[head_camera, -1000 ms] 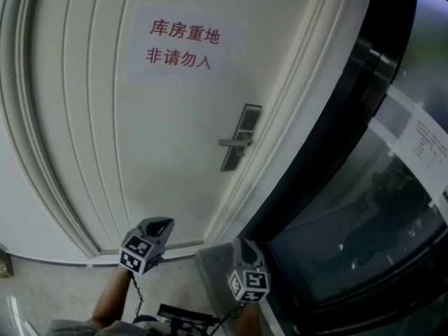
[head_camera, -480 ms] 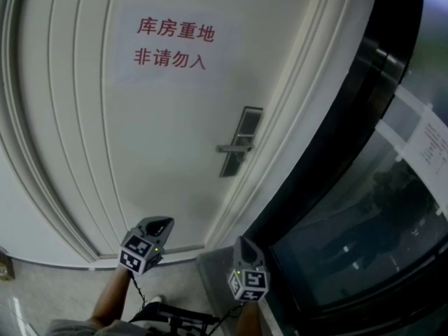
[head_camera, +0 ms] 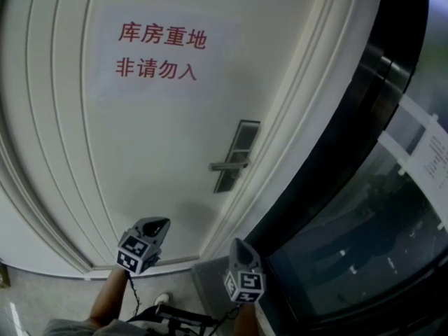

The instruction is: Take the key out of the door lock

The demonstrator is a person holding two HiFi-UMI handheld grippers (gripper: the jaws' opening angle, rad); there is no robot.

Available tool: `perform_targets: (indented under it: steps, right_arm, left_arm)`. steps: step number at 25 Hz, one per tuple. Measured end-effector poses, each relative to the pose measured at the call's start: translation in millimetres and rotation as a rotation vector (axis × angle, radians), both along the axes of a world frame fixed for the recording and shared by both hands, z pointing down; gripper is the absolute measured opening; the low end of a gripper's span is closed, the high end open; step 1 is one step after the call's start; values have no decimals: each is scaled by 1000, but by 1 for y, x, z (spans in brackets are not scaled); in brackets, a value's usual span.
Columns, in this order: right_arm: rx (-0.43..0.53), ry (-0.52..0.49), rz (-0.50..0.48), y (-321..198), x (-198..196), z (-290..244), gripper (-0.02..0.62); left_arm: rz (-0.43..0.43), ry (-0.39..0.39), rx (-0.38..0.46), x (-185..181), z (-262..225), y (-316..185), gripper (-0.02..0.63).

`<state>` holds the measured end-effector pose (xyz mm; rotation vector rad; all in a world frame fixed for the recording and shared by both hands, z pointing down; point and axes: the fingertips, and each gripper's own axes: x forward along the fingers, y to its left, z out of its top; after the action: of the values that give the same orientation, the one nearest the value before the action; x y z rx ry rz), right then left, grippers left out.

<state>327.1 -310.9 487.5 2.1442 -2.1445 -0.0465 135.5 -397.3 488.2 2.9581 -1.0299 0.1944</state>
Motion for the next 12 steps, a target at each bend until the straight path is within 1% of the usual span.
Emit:
perform_targets:
  steps: [4, 8, 12]
  right_arm:
    - [9, -11, 4, -25, 11, -7, 11]
    - [17, 1, 12, -50, 20, -17, 11]
    - [12, 21, 13, -72, 24, -24, 11]
  left_arm:
    - [19, -6, 6, 14, -6, -22, 5]
    - [30, -14, 14, 24, -12, -40, 5]
    - [24, -23, 11, 27, -14, -62, 5]
